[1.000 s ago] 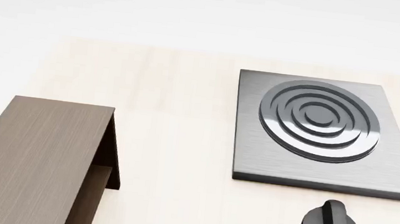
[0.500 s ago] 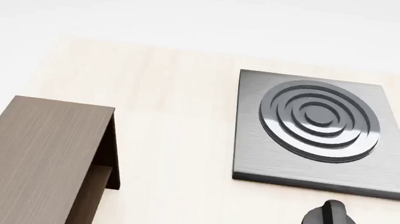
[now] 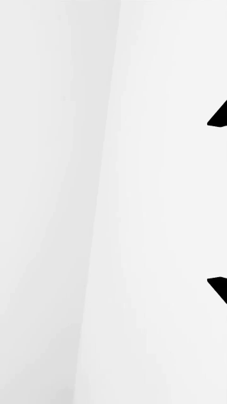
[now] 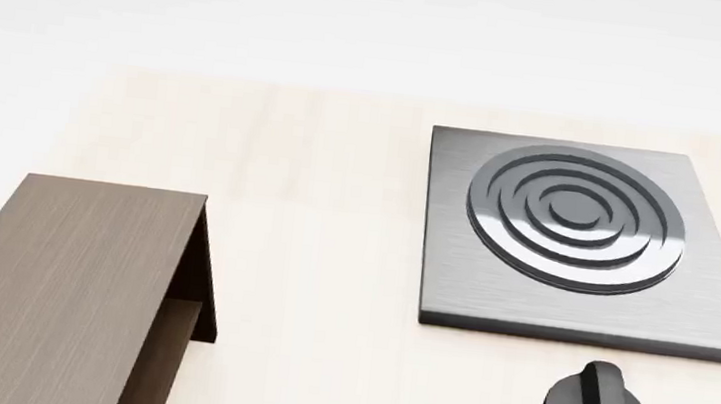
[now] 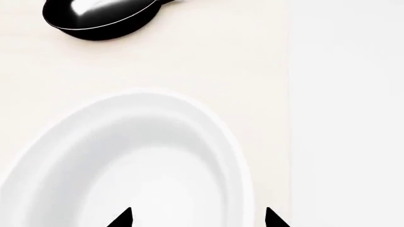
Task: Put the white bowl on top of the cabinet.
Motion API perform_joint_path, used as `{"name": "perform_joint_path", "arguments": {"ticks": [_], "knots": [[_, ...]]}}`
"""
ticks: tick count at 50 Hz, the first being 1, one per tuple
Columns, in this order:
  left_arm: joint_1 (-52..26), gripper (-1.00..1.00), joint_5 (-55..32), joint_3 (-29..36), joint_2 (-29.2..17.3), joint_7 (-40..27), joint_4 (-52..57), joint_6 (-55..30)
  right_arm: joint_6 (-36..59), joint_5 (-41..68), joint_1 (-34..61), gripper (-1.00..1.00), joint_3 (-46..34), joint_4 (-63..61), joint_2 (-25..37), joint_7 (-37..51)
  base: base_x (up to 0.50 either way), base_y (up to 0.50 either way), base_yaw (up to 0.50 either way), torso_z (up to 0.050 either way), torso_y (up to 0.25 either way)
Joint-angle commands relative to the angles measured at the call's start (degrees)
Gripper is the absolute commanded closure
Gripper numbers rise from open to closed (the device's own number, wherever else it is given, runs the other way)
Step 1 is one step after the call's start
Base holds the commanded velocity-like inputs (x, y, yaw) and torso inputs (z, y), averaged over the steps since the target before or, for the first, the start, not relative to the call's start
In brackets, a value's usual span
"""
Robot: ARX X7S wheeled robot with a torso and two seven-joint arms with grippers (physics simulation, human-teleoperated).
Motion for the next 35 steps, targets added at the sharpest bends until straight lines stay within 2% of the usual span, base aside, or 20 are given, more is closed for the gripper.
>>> {"name": "perform_joint_path", "arguments": {"ticks": [1,16,17,35], "knots": [[0.2,-1.00,1.4,-1.0,1.1,1.5,0.1,0.4,-0.8,-2.1,-2.1,-1.00,2.8,4.5,-1.6,-1.9,0.00,0.00,0.00,-0.015,0.000],[0.1,-1.00,0.8,-1.0,1.1,2.0,-0.5,0.9,-1.6,-1.6,-2.9,-1.00,4.1,5.3,-1.9,-1.4,0.00,0.00,0.00,-0.001,0.000],[0.1,-1.00,0.8,-1.0,1.1,2.0,-0.5,0.9,-1.6,-1.6,-3.0,1.00,3.9,5.3,-1.7,-1.7,0.00,0.00,0.00,0.000,0.000],[0.3,-1.00,0.7,-1.1,1.1,1.9,-0.5,1.2,-2.2,0.0,-3.8,1.00,5.0,4.5,-2.2,-1.7,0.00,0.00,0.00,-0.002,0.000]]}}
